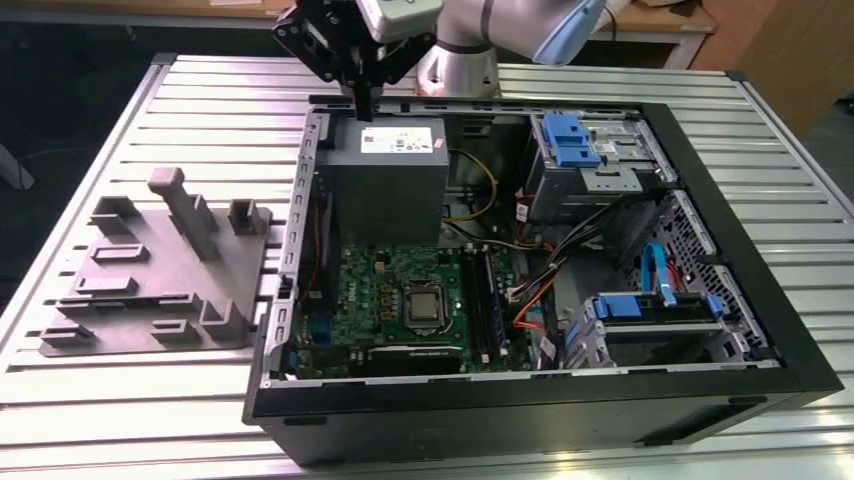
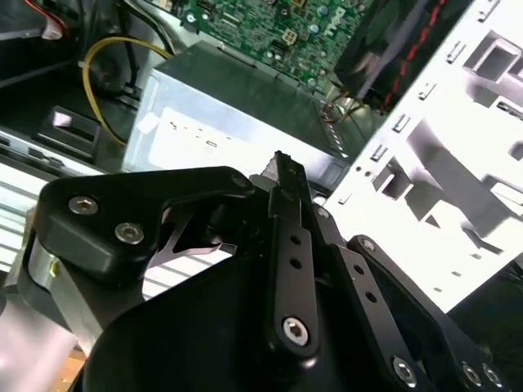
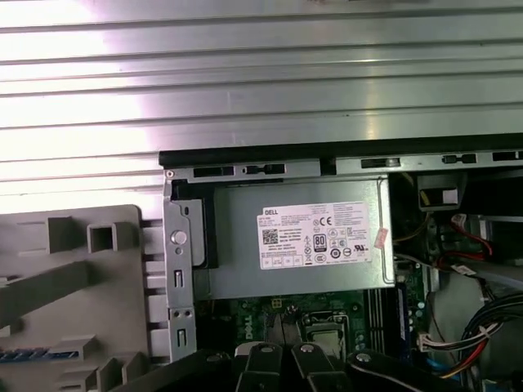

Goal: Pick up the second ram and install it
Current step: 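Reach for the second ram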

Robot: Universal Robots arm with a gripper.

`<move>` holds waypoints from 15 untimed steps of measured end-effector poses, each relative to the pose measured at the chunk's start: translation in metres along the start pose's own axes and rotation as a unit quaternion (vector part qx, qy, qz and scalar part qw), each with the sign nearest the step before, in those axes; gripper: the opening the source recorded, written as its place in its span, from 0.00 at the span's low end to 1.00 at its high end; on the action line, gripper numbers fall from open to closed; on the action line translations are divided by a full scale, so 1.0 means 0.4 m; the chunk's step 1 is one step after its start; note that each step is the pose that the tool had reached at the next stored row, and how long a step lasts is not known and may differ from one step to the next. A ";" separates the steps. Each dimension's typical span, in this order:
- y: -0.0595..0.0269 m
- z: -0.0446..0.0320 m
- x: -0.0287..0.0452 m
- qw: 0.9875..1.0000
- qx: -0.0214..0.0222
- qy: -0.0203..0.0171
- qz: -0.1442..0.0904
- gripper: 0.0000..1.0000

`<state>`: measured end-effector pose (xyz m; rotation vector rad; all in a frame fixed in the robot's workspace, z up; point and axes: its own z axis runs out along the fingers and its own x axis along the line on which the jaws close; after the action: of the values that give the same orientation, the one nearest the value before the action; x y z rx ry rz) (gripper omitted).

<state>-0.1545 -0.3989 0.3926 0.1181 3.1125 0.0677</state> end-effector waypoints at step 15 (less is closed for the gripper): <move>-0.008 0.003 0.106 1.000 0.000 0.000 0.000 0.10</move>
<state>-0.1971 -0.3990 0.3904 0.1179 3.1124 0.0677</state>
